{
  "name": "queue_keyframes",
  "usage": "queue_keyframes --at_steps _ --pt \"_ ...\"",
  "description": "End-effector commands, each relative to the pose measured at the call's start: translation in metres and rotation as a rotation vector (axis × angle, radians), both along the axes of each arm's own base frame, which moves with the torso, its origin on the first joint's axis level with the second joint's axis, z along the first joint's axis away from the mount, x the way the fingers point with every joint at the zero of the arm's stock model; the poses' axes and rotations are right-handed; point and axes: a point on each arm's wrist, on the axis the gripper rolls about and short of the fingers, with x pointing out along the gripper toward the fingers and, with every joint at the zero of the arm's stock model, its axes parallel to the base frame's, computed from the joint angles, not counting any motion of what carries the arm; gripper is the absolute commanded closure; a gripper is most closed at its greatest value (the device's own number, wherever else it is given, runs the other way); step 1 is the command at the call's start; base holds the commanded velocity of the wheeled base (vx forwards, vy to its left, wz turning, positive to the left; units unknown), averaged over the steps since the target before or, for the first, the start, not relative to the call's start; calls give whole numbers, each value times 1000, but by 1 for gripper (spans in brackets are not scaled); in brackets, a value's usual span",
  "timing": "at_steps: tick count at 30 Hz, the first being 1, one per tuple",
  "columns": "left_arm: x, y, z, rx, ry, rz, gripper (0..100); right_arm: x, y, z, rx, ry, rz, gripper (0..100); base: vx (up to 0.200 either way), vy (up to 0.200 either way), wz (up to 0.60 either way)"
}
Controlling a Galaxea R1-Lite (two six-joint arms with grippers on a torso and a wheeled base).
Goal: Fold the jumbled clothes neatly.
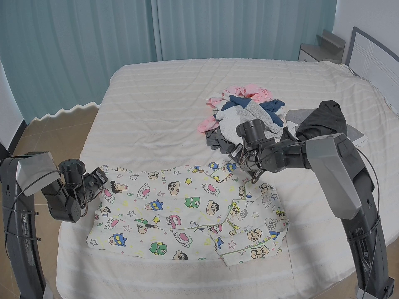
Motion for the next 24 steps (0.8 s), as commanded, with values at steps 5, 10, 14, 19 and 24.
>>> queue_keyframes --at_steps 5,10,14,19,24 --pt "-6 -1 0 -31 -3 -38 100 -34 4 90 -10 -73 25 0 0 0 0" --pt "-9 -2 0 -38 -11 -63 100 -61 12 109 -180 -21 100 0 0 0 0" --pt "-10 -1 1 -42 -16 -70 100 -93 11 134 -307 46 149 0 0 0 0" --pt "-11 -2 2 -44 -17 -77 100 -156 5 189 -348 98 262 0 0 0 0" --pt "-10 -2 2 -43 -19 -77 100 -226 -22 233 -438 192 321 0 0 0 0"
